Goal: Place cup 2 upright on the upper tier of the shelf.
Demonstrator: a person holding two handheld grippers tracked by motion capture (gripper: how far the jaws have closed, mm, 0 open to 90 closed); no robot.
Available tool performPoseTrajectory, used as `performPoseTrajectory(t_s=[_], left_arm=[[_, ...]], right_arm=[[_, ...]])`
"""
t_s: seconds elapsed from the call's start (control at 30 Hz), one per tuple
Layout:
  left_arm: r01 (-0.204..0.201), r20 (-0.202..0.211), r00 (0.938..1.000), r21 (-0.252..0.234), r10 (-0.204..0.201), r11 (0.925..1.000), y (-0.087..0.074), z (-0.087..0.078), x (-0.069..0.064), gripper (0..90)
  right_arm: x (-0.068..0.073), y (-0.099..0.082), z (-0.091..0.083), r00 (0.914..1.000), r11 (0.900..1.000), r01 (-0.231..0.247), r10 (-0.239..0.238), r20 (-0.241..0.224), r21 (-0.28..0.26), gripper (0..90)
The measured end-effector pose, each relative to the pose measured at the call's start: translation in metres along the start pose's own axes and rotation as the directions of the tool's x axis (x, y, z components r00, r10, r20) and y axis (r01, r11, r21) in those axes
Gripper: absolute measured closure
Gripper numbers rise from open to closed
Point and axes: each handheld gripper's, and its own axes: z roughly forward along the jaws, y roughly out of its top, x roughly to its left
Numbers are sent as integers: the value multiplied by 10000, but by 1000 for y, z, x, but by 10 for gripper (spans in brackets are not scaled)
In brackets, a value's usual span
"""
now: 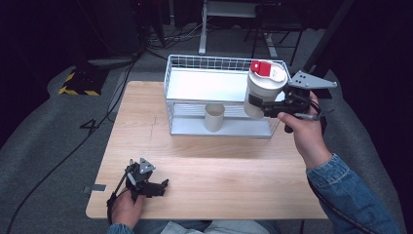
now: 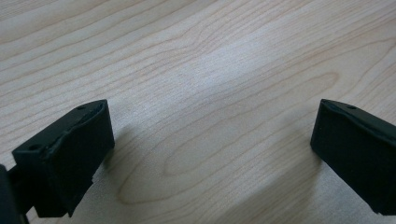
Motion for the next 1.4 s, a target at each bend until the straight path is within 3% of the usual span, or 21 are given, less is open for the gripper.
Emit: performPoseTrajectory(t_s=[0.33, 0.57, 0.7, 1.0, 1.4], left_arm=[[7, 3, 10000, 0, -7, 10000, 0, 0, 0, 0], [-10, -19, 10000, 12, 10, 10000, 0, 0, 0, 0], [-3, -19, 10000, 6, 3, 10000, 1, 0, 0, 0], [4, -12, 10000, 6, -4, 10000, 1, 0, 0, 0], [-15, -23, 10000, 6, 15, 10000, 0, 0, 0, 0]], right_arm=[[-17, 22, 27, 9984, 9994, -97, 115, 562, -325, 133], [-25, 28, 53, 9965, 9989, -219, 251, 794, -406, 133], [-27, 27, 69, 9956, 9975, -451, 494, 801, -553, 133], [-23, 21, 103, 9956, 9976, -494, 530, 779, -476, 132], [-28, 9, 127, 9921, 9949, -786, 842, 925, -628, 132]])
